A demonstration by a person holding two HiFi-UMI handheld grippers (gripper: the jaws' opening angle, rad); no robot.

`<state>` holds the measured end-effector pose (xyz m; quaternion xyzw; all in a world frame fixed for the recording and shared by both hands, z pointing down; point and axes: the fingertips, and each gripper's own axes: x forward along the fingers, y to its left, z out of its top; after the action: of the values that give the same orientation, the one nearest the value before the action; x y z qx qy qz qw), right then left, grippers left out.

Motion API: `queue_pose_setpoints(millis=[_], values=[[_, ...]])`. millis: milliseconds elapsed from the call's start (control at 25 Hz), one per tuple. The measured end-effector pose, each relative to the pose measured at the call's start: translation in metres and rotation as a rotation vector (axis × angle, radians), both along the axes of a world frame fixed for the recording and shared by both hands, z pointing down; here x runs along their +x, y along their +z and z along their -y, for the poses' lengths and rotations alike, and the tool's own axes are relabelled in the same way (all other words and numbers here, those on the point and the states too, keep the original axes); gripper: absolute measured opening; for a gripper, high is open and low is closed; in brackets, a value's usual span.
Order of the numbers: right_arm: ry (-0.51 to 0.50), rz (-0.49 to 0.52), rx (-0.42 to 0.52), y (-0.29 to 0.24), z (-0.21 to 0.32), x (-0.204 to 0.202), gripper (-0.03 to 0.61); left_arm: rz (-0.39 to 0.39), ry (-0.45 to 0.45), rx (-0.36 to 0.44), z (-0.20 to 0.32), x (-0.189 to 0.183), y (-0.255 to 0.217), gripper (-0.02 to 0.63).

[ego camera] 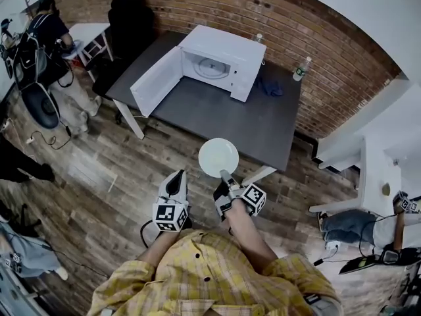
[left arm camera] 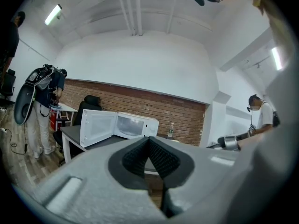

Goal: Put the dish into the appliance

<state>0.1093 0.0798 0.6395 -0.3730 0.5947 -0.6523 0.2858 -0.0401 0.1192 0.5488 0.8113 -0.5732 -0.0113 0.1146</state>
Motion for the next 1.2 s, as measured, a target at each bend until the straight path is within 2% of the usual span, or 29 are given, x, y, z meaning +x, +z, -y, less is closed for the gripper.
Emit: queue_pose_setpoints(millis=[320, 640, 1200], values=[[0.033, 0.007, 0.006, -0.023, 0.078, -0.04, 0.014, 0.022, 0.042, 0.012, 0.076, -0.038, -0.014, -0.002], [0.09, 0.012, -0.011, -0.022, 0.144, -0.074, 0.014, 0.041, 0.104, -0.002, 0.145, -0.072, -0.015, -0.003], [0.133, -0.011, -0.037, -0.018, 0.19, -0.103, 0.014, 0.035, 0.187, -0.025, 0.197, -0.092, -0.001, -0.003]])
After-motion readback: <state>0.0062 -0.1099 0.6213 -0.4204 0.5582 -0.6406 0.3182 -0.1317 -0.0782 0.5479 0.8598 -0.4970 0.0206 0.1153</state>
